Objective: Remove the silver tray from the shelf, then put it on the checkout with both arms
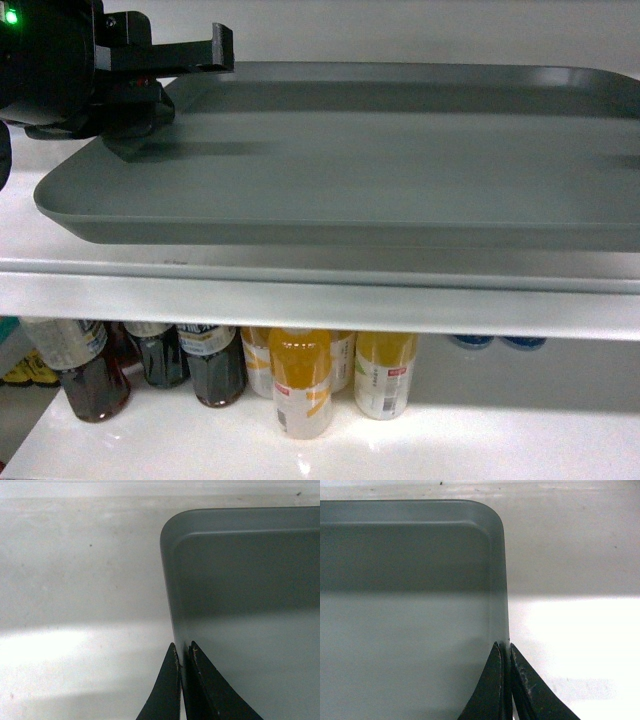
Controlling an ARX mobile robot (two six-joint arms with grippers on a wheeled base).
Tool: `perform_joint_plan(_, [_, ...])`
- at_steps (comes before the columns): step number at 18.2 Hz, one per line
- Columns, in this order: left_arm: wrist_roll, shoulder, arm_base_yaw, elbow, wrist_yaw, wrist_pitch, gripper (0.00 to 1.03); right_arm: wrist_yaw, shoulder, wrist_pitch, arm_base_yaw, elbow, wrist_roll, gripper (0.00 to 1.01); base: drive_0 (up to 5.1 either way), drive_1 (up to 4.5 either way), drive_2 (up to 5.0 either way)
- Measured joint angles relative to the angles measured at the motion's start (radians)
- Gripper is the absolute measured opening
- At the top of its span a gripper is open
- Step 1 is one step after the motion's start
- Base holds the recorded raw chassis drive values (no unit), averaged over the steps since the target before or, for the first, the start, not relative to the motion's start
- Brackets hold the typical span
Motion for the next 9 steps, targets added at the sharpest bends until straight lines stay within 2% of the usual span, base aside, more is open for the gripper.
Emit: perform_joint_plan(9, [0.0, -0.006, 0.0, 0.0, -0.005, 0.0, 0.03, -0.003, 0.002, 0.0, -0.006, -0.001, 0.0, 0.03, 0.0, -4.21, 4.3])
